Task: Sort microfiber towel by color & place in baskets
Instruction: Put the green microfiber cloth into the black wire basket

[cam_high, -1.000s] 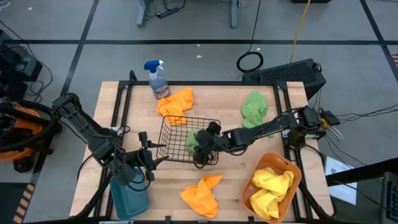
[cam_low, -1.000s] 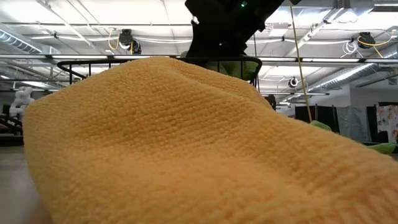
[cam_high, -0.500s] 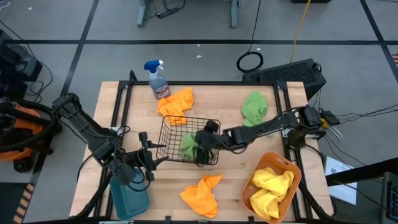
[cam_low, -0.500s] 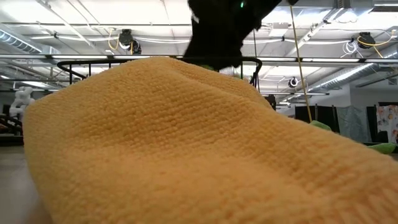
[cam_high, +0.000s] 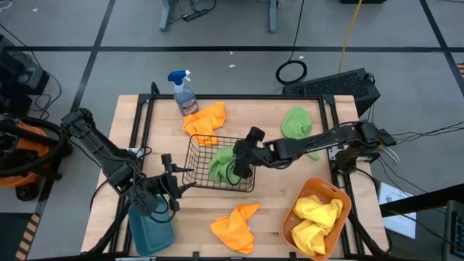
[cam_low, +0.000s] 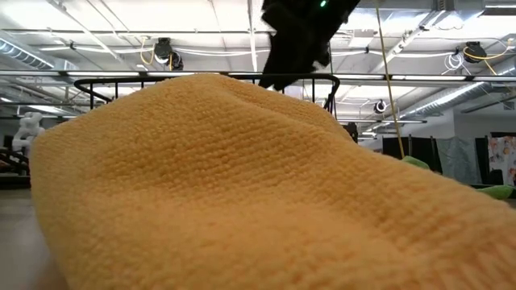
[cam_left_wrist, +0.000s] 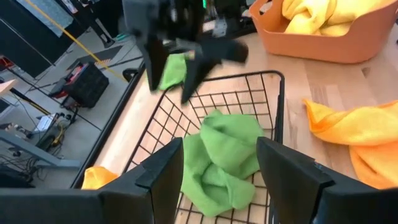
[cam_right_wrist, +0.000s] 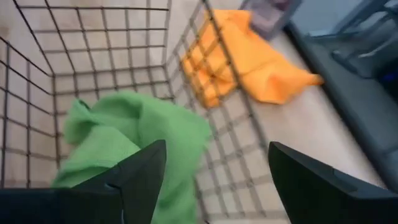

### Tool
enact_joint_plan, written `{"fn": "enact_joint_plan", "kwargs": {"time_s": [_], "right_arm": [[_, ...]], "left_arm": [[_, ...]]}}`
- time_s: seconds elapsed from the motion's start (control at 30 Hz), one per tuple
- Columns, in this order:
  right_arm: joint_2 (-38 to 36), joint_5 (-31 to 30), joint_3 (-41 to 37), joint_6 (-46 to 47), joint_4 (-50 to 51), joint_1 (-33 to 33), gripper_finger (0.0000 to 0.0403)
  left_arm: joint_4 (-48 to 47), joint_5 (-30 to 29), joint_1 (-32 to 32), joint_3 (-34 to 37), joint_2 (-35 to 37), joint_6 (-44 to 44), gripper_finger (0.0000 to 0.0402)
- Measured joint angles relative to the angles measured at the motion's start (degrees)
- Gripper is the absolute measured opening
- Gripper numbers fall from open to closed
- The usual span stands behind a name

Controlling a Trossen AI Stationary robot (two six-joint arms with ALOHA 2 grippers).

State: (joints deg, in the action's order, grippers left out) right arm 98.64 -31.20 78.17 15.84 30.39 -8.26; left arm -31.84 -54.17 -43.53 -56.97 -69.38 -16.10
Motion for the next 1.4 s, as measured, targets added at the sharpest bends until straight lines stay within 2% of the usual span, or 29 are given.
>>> {"fn": "enact_joint_plan", "kwargs": {"time_s": [0.2, 0.37, 0.43, 0.5, 0.67, 0.8, 1.03, 1.27, 1.4], "right_arm": [[-5.2, -2.3, 4.6, 2.8, 14.3, -0.4, 0.0274], [-7.8, -9.4, 4.7, 14.1, 33.1, 2.6, 0.0274], [-7.8, -9.6, 4.2, 19.0, 40.8, 4.7, 0.0274], [-7.8, -9.6, 2.3, 22.0, 44.1, 6.4, 0.0274], [-7.7, -8.2, -4.8, 22.6, 42.2, 12.0, 0.0274], [-7.6, -4.5, -10.8, 24.5, 38.6, 17.6, 0.0274], [-7.7, -3.8, -16.5, 25.7, 34.6, 25.8, 0.0277], [-7.7, 1.9, -20.1, 21.4, 27.0, 30.4, 0.0312], [-7.7, 5.1, -22.9, 21.4, 25.4, 31.6, 0.0318]], "left_arm": [[0.4, 0.0, 0.4, 0.0, -0.2, -0.8, 0.0209], [0.4, 0.0, 0.4, 0.0, -0.3, -3.0, 0.0209], [0.5, 0.1, 0.4, 0.0, -0.3, -3.1, 0.0209], [0.7, 0.1, 0.4, 0.0, -0.3, -3.1, 0.0209], [1.1, 0.1, 0.6, 0.0, -0.3, -1.7, 0.0209], [1.4, 0.1, 1.2, 0.0, -0.3, -1.1, 0.0209], [1.4, 0.2, 2.8, 1.1, -0.3, -0.3, 0.0209], [1.5, 2.2, 3.9, 2.0, -0.3, -0.1, 0.0209], [2.5, 3.5, 3.9, 2.0, -0.3, -0.1, 0.0209]]}}
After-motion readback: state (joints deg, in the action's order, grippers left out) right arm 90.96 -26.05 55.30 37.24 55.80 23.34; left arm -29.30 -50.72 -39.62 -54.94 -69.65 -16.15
